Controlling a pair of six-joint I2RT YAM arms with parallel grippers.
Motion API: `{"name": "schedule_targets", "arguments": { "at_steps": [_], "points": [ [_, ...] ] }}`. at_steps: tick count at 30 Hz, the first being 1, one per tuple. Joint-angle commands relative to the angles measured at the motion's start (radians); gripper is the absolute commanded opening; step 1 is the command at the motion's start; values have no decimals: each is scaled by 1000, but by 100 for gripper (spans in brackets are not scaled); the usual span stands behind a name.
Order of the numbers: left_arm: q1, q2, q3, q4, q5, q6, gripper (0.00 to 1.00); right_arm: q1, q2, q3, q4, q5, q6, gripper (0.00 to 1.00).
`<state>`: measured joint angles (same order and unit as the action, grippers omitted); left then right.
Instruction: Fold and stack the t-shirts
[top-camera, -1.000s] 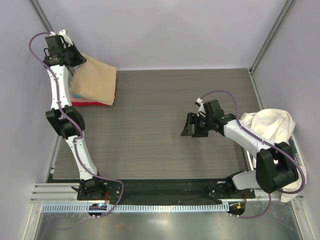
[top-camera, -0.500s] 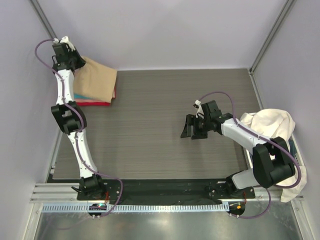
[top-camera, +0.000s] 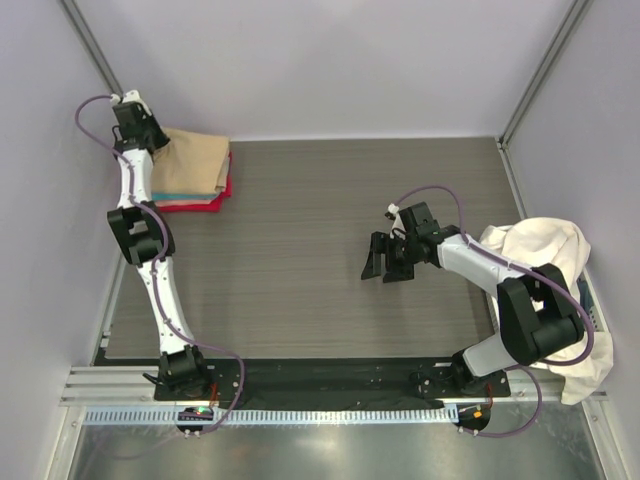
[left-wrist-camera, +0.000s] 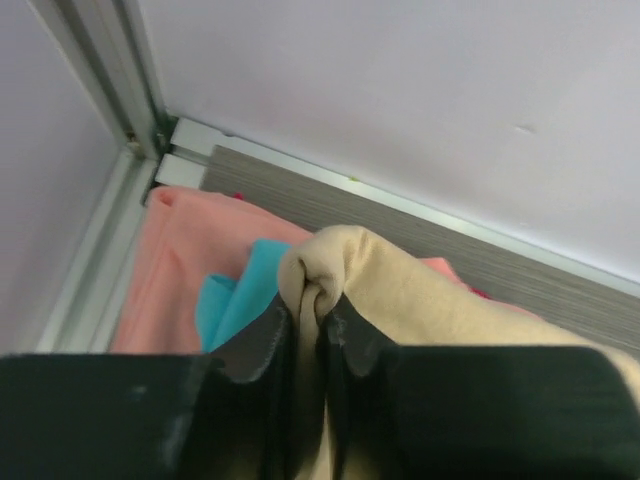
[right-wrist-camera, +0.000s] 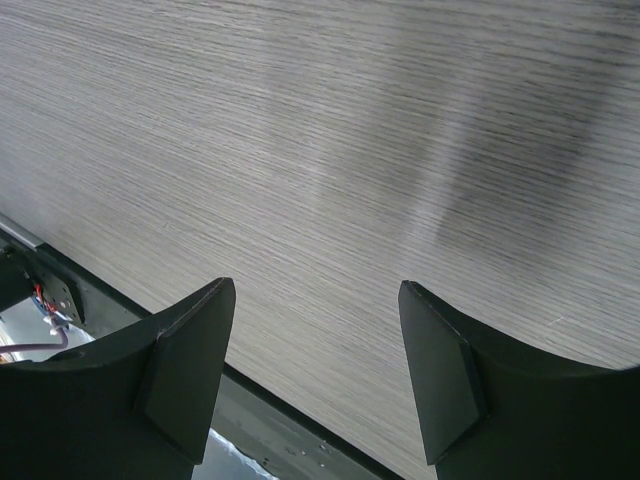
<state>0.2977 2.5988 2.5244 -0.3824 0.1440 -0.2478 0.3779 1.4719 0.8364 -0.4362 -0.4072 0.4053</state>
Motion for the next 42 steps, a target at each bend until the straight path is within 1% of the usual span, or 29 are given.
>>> {"name": "schedule_targets", "arguments": {
  "at_steps": [1,2,3,6,7,9,12,14,18,20,24,25,27,28,31,32,34,36,37,38,41,42],
  "points": [
    [18,4,40,96,-134,25,26,4,-1,36,5,-2,-6,73],
    [20,-6,22,96,-171,21,36,4,-4,36,2,-2,-6,72],
    [20,-15,13,94,-178,19,52,4,-5,38,2,-4,-6,72],
    [24,-78,-24,85,-210,2,68,4,-22,30,-1,-4,-6,73],
    [24,-104,-35,86,-222,-2,69,7,-25,29,-2,-5,-6,72],
    [24,-172,-61,74,-259,-42,71,7,-31,29,-2,-7,-8,73],
    [14,-268,-113,59,-285,-77,72,13,-44,32,1,-8,-6,73],
    [3,-336,-186,79,-259,-96,71,18,-53,32,1,-8,-6,72],
    [-17,-374,-245,82,-229,-139,70,23,-64,36,4,-15,-8,73],
    [-28,-367,-250,80,-204,-143,70,24,-65,36,2,-16,-8,73],
    [-35,-301,-234,89,-104,-162,70,24,-68,33,4,-4,-10,73],
    [-35,-263,-228,97,-56,-169,70,24,-65,33,5,-2,-10,73],
    [-35,-224,-217,141,-5,-171,70,24,-64,32,2,1,-10,73],
    [-35,-171,-188,152,47,-168,70,23,-64,32,2,2,-10,73],
    [-29,-89,-125,157,81,-183,70,24,-64,29,2,16,-11,73],
    [-29,-42,-89,157,60,-185,70,23,-61,29,2,21,-13,73],
    [-28,-11,-47,158,7,-162,70,24,-56,30,2,28,-14,73],
    [-25,18,-18,163,-87,-122,71,24,-58,32,-1,28,-17,73],
    [-22,18,-21,177,-89,-116,71,24,-61,30,-2,28,-19,72],
    [-20,-9,-36,210,-92,-122,72,24,-62,30,-6,30,-19,72],
    [-31,-63,-50,217,-95,-140,75,24,-61,32,-7,22,-14,73],
    [-40,-103,-50,217,-90,-115,82,24,-61,32,-7,19,-13,73]
  ]
}}
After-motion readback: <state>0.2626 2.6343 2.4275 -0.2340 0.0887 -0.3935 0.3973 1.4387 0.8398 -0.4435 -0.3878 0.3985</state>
